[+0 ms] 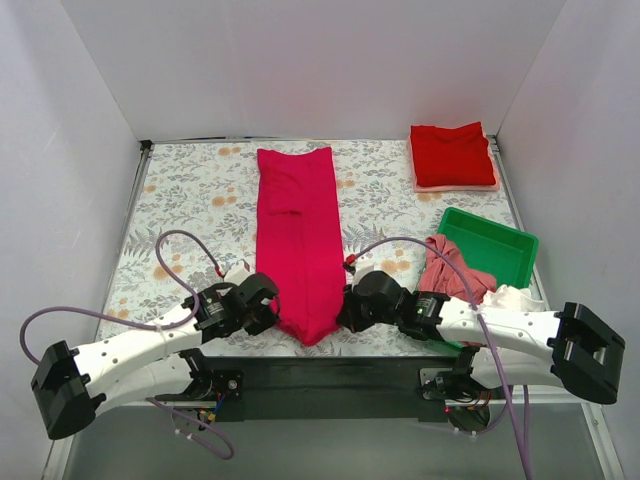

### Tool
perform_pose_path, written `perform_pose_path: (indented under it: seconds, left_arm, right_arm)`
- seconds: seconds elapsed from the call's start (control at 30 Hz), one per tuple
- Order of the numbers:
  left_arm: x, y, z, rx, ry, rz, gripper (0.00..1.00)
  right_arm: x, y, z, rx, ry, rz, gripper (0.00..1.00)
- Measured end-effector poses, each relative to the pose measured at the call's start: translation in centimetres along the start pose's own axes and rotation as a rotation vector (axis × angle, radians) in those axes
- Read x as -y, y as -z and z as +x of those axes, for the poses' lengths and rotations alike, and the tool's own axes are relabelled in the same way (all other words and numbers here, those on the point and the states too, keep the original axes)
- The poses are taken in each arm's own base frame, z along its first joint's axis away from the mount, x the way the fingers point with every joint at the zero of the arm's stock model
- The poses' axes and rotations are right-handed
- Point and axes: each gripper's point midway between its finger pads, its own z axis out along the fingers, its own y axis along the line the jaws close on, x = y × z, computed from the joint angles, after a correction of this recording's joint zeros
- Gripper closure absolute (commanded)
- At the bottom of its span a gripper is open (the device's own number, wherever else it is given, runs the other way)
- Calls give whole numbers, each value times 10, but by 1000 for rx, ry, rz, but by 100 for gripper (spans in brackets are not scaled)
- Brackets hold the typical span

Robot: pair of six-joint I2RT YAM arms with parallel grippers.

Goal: Fold and stack the t-shirts
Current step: Fold the tshirt

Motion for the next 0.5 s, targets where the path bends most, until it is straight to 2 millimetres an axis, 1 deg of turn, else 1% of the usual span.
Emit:
perform_pose_path:
  seconds: [0.13,0.27,0.43,0.5]
  left_arm:
    - [20,-3,-24,92,10,-24,100]
    - [40,-9,-58,175,55,-9,100]
    - [48,-24,-107,254,110,9,100]
    - [53,-29,-122,274,110,8,100]
  right_arm:
    - [4,-3,-35,72,14,40,99]
    - [10,-6,-72,132,22,76,99]
    - [25,-7,-115,198,21,124,99]
    - [32,-9,-129,211,18,140,99]
